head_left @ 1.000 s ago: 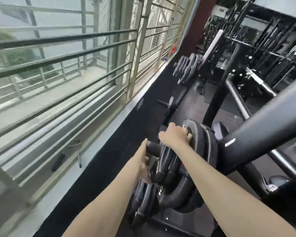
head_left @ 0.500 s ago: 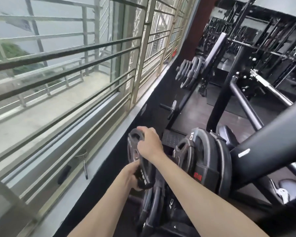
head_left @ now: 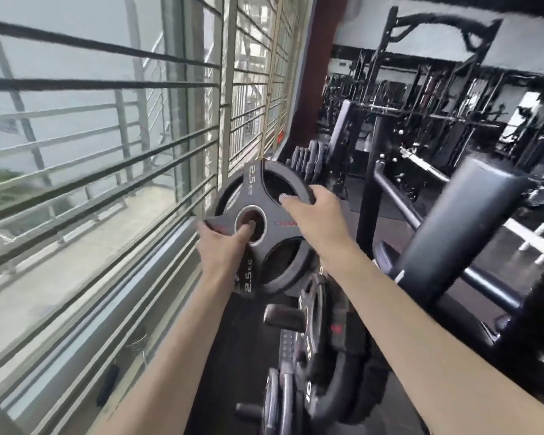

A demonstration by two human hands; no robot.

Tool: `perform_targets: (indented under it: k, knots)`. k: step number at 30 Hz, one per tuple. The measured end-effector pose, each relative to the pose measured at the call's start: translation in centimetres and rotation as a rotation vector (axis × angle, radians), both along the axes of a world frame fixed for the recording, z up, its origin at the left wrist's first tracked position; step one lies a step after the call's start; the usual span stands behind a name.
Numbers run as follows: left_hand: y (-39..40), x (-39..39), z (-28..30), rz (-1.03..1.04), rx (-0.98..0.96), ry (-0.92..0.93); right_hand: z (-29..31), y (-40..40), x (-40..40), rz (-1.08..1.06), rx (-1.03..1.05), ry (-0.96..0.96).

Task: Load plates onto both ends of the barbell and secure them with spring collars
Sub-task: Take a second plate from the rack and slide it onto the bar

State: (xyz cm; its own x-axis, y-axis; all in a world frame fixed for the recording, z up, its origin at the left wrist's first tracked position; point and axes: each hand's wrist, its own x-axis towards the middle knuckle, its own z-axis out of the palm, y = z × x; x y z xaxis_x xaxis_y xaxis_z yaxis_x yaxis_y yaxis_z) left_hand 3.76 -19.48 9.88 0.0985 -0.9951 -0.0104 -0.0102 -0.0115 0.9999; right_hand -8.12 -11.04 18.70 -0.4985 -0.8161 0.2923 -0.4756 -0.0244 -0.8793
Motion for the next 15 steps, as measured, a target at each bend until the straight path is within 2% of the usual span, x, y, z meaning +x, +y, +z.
perform_targets:
  k: [4,6,10,15]
  knots:
    - [5.5,-3.3,4.9,-0.061,-0.375,-0.129,0.4,7.7,-3.7,-0.305,-0.334,-0.121]
    - [9.5,-5.2,6.9,-0.146,-0.495,-0.124,0.6,12.4,-5.9,-0.44,-0.493,-0.136]
    - [17.7,-10.2,8.8,-0.458,-0.495,0.006,0.8,23.2,-10.6,-0.644,-0.558,-0.186]
    - [30.5,-17.6,8.1,-0.7,-0.46,0.117,-0.4,39.0,-15.0,-0.921,-0.571,-0.14]
